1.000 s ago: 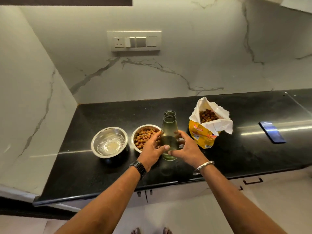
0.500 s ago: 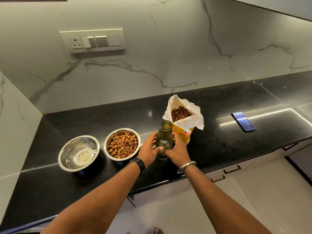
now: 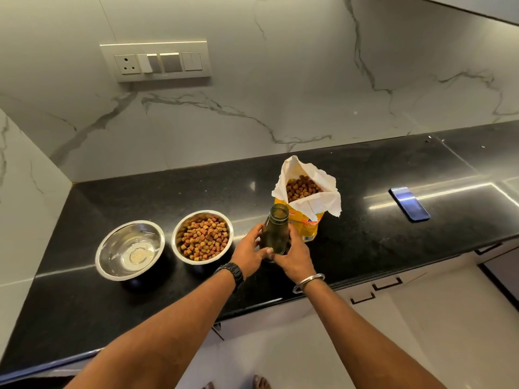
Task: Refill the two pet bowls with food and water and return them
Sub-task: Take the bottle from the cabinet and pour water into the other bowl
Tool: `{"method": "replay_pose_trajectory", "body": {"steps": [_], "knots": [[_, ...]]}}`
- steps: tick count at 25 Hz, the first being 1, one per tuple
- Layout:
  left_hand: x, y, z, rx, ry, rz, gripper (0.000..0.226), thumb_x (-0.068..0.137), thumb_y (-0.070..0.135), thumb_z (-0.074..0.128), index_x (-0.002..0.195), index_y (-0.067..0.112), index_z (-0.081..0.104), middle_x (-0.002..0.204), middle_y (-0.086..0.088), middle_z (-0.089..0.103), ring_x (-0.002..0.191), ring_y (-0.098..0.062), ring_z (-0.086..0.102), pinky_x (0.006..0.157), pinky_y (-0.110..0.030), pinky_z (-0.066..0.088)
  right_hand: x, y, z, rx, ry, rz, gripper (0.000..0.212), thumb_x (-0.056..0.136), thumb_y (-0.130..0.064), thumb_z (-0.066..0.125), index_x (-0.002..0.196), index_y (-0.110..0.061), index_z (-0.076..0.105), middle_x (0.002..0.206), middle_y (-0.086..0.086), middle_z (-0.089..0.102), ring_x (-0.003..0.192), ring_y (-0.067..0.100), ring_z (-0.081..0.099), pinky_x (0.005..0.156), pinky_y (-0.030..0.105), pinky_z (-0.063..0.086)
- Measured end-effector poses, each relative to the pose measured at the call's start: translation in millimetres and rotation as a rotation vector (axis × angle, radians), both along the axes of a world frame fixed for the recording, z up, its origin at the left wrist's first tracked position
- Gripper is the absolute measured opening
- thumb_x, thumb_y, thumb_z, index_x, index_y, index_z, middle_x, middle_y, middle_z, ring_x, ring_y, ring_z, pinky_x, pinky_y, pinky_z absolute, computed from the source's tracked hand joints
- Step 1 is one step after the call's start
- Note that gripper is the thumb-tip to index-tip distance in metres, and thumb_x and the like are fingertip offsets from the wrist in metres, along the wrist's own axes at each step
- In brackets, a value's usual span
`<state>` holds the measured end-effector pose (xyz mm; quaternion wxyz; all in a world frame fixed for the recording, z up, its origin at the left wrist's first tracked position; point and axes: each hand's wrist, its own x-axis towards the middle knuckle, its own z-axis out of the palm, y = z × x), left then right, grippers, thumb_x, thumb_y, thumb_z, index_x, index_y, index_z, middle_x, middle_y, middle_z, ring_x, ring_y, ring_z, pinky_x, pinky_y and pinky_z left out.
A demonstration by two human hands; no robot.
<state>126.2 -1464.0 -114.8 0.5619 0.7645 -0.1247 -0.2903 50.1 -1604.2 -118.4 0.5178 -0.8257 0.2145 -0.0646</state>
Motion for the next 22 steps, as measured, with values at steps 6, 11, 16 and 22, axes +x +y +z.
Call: {"method": "replay_pose_trajectory", "body": {"steps": [6, 11, 16, 22], "knots": [[-5, 20, 2, 0.121, -0.047, 0.039, 0.091, 0.097, 0.0, 0.074, 0.17, 0.026, 0.025, 0.167, -0.013, 0.042, 0.15, -0.032, 0.048, 0.119, -0.048, 0.047, -19, 38, -12, -0.055, 0.123, -0.35, 0.061, 0.075, -0.026, 0.097, 0.122, -0.018, 0.058, 0.104, 0.002, 0.065, 0.093, 0.023, 0.067, 0.079, 0.034, 0.056], [-1, 60, 8, 0.07, -0.142, 0.181, 0.06, 0.098, 0.007, 0.074, 0.152, 0.02, 0.053, 0.132, -0.01, 0.066, 0.113, -0.026, 0.071, 0.098, -0.048, 0.063, -20, 88, -16, -0.029, 0.053, -0.25, 0.024, 0.085, -0.017, 0.088, 0.094, -0.015, 0.067, 0.075, -0.002, 0.066, 0.066, 0.013, 0.061, 0.069, 0.035, 0.055], [12, 123, 20, 0.086, -0.208, 0.423, 0.028, 0.097, 0.014, 0.073, 0.124, 0.022, 0.072, 0.108, 0.002, 0.074, 0.102, -0.019, 0.072, 0.089, -0.037, 0.062, 14, 135, -3, 0.011, 0.043, -0.196, 0.03, 0.09, -0.021, 0.082, 0.117, -0.013, 0.071, 0.085, 0.0, 0.073, 0.082, 0.022, 0.072, 0.084, 0.046, 0.064], [30, 219, 20, 0.376, -0.236, 0.833, 0.039, 0.096, 0.018, 0.07, 0.135, 0.023, 0.068, 0.142, -0.007, 0.062, 0.132, -0.033, 0.058, 0.108, -0.051, 0.051, 51, 177, 5, -0.078, 0.049, -0.192, 0.048, 0.093, -0.016, 0.074, 0.139, -0.01, 0.06, 0.134, 0.016, 0.066, 0.125, 0.035, 0.063, 0.103, 0.042, 0.052]]}}
